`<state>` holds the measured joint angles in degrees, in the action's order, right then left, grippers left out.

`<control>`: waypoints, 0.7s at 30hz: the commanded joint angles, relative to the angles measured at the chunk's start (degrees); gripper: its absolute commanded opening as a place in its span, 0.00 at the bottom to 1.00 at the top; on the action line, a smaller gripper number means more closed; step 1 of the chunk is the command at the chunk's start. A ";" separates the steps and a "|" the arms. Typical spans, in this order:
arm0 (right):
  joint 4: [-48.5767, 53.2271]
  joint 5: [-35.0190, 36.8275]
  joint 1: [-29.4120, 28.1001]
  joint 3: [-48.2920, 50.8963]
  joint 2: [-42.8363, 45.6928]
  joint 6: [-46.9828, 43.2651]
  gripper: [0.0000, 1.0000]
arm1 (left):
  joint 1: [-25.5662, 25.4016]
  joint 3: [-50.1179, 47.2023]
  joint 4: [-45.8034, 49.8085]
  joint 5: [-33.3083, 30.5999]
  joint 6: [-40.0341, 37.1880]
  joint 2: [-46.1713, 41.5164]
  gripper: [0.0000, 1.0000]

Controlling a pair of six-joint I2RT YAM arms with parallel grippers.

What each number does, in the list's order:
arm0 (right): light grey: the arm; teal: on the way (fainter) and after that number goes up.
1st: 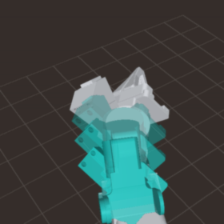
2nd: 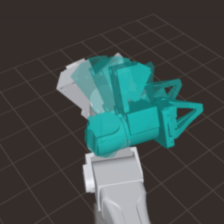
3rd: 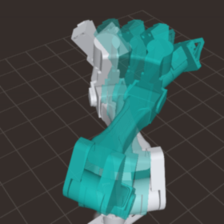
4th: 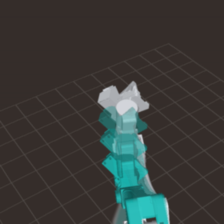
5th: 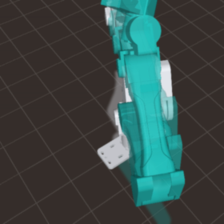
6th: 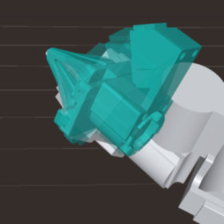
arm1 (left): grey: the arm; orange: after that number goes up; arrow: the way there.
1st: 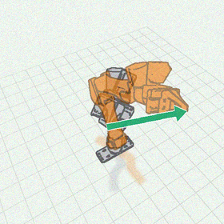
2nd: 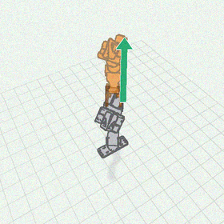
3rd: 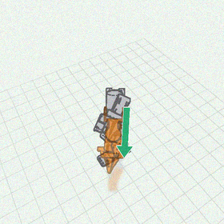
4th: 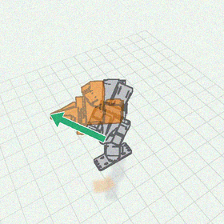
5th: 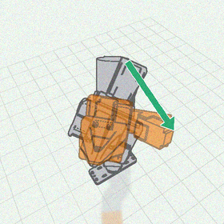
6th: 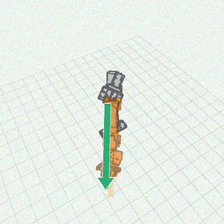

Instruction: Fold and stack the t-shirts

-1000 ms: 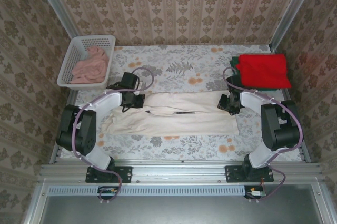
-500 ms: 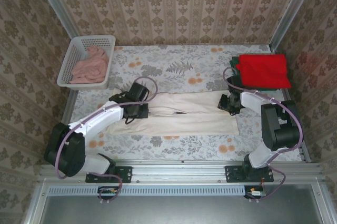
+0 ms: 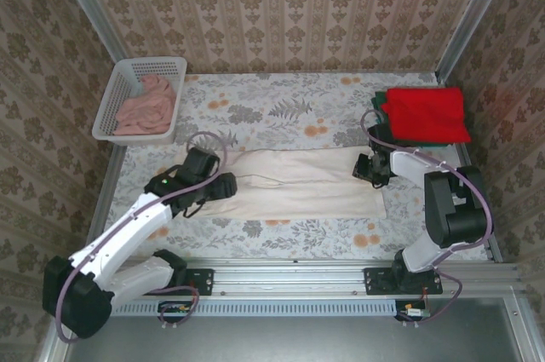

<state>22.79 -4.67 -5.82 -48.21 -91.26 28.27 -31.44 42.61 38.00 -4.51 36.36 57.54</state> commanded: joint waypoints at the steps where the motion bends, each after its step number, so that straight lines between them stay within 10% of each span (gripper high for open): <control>1: -0.55 -1.05 0.11 0.68 1.37 -0.37 0.33 | 10.42 -2.44 0.93 0.96 -3.75 2.29 0.78; 8: -1.13 -1.79 0.02 1.13 1.20 -0.19 0.33 | 20.82 4.88 -4.24 1.52 -10.53 17.50 0.66; 12: -0.96 -1.60 0.02 1.62 1.70 -0.30 0.33 | 22.78 5.83 -3.83 2.51 -11.69 24.25 0.42; 21: 0.33 -1.08 0.01 0.69 1.86 -1.55 0.33 | 24.06 -2.33 -3.37 5.35 -10.40 13.14 0.04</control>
<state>22.00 -5.23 -5.82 -47.24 -90.52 28.12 -8.43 42.06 33.50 -0.84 25.80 75.92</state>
